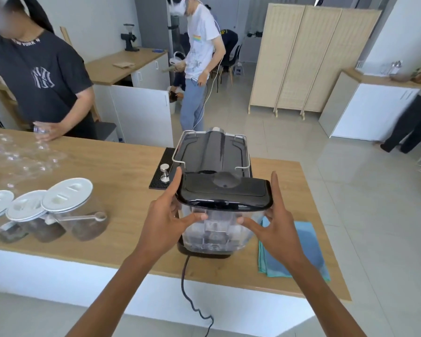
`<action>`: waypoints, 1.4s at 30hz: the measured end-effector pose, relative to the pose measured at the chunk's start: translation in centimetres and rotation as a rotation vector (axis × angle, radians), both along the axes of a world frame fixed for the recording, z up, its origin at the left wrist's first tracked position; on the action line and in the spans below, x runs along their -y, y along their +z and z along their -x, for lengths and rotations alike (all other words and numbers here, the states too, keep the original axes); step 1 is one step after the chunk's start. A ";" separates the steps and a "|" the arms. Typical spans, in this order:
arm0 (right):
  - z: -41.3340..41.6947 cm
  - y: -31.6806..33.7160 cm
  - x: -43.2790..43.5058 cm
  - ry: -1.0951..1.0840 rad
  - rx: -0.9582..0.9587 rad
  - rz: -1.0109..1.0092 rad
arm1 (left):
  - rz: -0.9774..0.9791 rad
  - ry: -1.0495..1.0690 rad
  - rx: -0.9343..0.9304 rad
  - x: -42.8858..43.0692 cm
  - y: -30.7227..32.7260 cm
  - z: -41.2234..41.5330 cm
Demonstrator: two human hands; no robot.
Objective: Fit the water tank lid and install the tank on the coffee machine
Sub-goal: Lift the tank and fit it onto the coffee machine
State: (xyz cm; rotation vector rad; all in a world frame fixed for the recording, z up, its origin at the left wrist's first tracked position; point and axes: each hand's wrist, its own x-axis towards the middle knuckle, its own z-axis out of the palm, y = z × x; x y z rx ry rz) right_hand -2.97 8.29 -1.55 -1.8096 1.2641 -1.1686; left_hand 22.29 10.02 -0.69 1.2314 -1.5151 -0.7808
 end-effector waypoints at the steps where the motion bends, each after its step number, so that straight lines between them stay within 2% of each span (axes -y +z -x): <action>1: -0.5 0.1 0.2 -0.001 -0.001 -0.010 | 0.000 -0.001 0.000 0.3 0.0 -0.4; 10: -3.9 1.0 1.2 -0.088 -0.018 -0.012 | 0.008 0.011 0.025 2.6 -0.4 -2.9; 19: -5.1 0.7 1.8 -0.157 -0.025 0.013 | 0.013 0.010 -0.044 4.2 -1.6 -3.4; 26: -5.3 -0.9 1.9 -0.185 -0.026 -0.021 | -0.004 0.033 0.041 4.6 -2.8 -3.7; 37: -5.6 -2.9 1.9 -0.204 -0.055 -0.050 | -0.021 0.008 0.085 4.4 -4.5 -4.1; 42: -5.9 -2.9 1.8 -0.203 -0.010 -0.047 | -0.038 -0.002 0.078 4.3 -4.8 -3.7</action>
